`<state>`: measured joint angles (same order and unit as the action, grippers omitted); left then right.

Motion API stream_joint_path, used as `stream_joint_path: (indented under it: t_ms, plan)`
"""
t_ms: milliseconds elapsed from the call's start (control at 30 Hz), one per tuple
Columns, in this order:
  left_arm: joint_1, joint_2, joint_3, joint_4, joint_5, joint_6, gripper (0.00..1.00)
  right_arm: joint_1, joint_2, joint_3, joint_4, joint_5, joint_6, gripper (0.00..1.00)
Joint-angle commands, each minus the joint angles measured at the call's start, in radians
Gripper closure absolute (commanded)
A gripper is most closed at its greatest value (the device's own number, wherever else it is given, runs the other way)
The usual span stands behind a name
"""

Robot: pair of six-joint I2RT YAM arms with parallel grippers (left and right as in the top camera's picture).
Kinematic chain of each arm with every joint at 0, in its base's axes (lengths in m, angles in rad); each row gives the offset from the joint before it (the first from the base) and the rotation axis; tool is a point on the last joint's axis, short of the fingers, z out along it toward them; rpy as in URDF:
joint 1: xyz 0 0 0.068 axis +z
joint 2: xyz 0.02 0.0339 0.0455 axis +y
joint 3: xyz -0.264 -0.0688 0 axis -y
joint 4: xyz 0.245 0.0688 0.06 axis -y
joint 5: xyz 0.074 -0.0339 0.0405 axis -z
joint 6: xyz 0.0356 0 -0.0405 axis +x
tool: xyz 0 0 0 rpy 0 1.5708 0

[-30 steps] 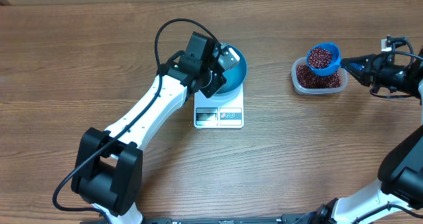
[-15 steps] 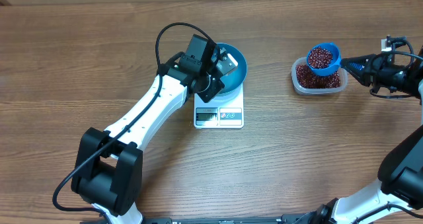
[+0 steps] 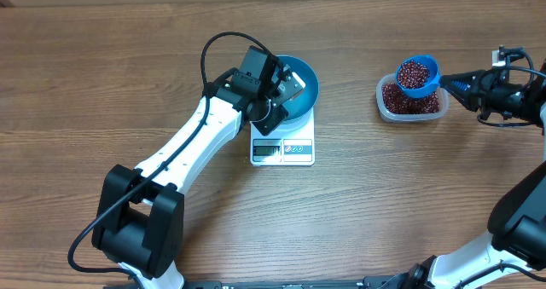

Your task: Scoop item into bowl and weigh 150g on scale

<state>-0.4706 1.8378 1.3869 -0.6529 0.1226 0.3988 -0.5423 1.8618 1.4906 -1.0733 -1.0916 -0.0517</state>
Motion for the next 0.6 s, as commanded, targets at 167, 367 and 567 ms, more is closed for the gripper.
stream_joint_path:
  t_ms: [167,367,567]
  plan:
    - [-0.001,0.006,0.018,-0.026,0.002,-0.011,0.96,0.001,0.004,-0.005,0.005,-0.024,0.002,0.96]
    - [-0.001,0.006,0.018,-0.039,0.002,-0.011,0.96,0.0,0.004,-0.005,0.005,-0.024,0.003,0.96]
    - [-0.001,0.006,0.018,-0.054,0.002,-0.011,0.96,0.001,0.004,-0.005,0.005,-0.024,0.003,0.96]
